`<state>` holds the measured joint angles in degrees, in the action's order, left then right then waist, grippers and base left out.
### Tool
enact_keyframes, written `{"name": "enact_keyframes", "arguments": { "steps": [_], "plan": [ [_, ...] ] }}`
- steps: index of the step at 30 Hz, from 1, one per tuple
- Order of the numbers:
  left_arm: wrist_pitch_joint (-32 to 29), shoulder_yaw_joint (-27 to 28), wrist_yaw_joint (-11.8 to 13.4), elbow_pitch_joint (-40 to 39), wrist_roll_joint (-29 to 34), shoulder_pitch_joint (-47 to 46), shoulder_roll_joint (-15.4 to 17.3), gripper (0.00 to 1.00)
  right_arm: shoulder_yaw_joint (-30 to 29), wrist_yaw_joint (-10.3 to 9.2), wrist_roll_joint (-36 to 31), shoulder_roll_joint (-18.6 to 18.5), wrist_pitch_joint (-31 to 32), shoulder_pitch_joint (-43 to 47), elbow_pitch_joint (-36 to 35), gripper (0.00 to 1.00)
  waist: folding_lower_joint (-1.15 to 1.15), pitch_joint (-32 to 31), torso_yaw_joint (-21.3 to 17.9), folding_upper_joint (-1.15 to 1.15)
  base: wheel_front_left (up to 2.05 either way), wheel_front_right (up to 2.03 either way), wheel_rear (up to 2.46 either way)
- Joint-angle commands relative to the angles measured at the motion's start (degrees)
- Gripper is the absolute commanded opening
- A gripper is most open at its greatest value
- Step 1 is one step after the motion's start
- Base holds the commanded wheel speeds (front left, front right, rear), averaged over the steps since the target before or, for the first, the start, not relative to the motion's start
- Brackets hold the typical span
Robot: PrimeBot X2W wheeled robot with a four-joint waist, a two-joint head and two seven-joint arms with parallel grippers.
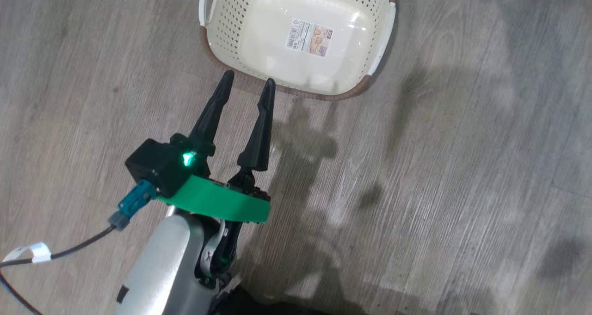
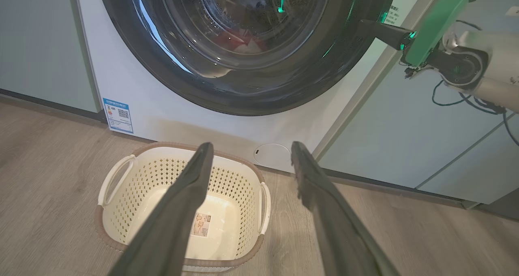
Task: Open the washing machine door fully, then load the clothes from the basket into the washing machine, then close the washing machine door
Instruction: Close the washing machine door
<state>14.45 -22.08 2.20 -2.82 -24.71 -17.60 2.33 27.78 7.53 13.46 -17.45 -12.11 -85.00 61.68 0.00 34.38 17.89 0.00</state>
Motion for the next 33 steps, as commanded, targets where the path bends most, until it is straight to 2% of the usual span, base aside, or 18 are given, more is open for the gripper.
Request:
{"name": "enact_keyframes", "arguments": {
  "steps": [1,11,19,27,33],
  "plan": [
    [0.5,1.6,0.2,-2.1,-0.5,-0.5,0.5,1.00,-1.2,-0.04,-0.6,1.4,-0.6,-2.7,-0.3,0.00,0.00,0.2,0.3,0.00,0.00,0.00,0.00],
    [0.5,1.5,0.5,-2.2,-0.8,-0.7,0.5,1.00,-7.9,-0.04,-4.5,2.0,-2.4,-6.8,6.1,0.00,0.00,0.6,0.5,0.00,0.00,0.00,0.00],
    [0.5,2.1,0.3,-1.4,-0.5,-0.6,0.5,1.00,-10.8,-0.04,-6.8,4.0,-2.8,-4.3,6.8,0.00,0.00,-1.6,-0.6,0.00,0.00,0.00,0.00],
    [0.5,3.6,-0.3,-0.4,1.2,0.6,0.5,1.00,-12.1,-0.04,-5.5,5.4,-2.9,4.8,0.9,0.00,0.00,-7.9,-3.2,0.00,0.00,0.00,0.00],
    [0.5,5.6,-1.1,1.0,2.6,2.7,0.5,1.00,-11.7,-0.04,-1.5,6.0,-2.9,15.3,-6.1,0.00,0.00,-14.4,-6.2,0.00,0.00,0.00,0.00]
  ]
}}
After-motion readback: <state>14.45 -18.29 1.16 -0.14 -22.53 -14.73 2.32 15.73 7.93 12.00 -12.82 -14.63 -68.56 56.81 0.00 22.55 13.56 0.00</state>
